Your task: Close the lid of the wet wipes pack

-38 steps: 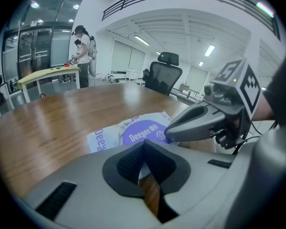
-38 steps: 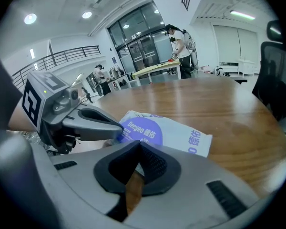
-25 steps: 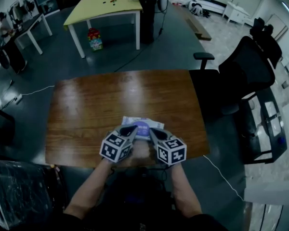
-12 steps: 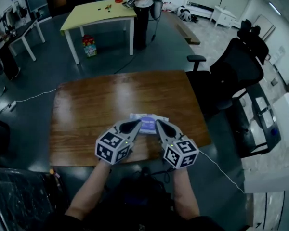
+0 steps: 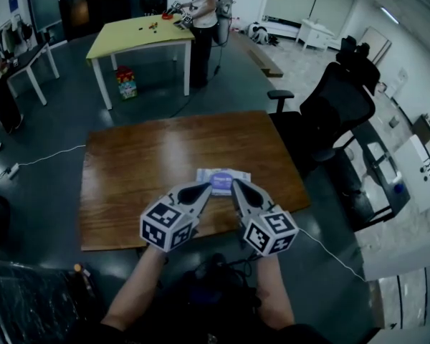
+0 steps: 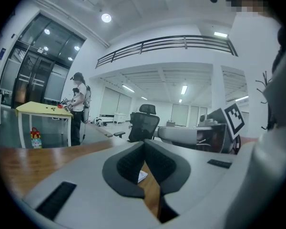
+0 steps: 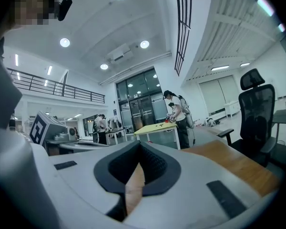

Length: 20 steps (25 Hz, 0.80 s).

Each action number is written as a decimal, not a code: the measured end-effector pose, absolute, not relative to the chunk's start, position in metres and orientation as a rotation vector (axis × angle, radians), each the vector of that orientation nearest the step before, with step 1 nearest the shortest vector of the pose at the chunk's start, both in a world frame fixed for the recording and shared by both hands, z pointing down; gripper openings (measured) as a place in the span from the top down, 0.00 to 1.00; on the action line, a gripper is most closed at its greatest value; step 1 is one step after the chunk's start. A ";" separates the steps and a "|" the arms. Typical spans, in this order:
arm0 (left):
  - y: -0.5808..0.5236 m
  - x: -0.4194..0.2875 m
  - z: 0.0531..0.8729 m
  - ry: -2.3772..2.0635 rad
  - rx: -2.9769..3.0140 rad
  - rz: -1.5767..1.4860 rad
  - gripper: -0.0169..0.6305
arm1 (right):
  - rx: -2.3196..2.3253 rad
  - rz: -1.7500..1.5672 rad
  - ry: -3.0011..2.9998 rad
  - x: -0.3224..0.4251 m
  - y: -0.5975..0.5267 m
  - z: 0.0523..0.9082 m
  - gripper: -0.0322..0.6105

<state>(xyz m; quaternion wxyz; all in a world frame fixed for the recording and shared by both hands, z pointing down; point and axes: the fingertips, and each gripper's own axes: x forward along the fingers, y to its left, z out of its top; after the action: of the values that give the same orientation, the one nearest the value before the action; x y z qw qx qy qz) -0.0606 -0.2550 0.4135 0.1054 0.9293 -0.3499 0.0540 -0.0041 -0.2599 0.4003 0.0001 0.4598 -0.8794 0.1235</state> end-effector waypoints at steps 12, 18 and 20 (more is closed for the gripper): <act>-0.220 -0.070 0.396 -0.992 2.786 0.103 0.98 | 1.486 0.290 -2.801 -0.017 -0.228 0.372 0.94; -0.214 -0.071 0.388 -0.990 2.810 0.076 0.98 | 1.483 0.275 -2.802 -0.019 -0.219 0.369 0.94; -0.214 -0.070 0.386 -0.988 2.816 0.067 0.98 | 1.486 0.274 -2.798 -0.018 -0.219 0.369 0.94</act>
<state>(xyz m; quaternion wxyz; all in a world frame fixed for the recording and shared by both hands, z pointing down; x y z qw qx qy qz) -0.0704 -0.2140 0.3856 0.0782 0.9404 -0.3301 0.0223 -0.0177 -0.2193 0.3688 -0.0190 0.4673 -0.8797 0.0861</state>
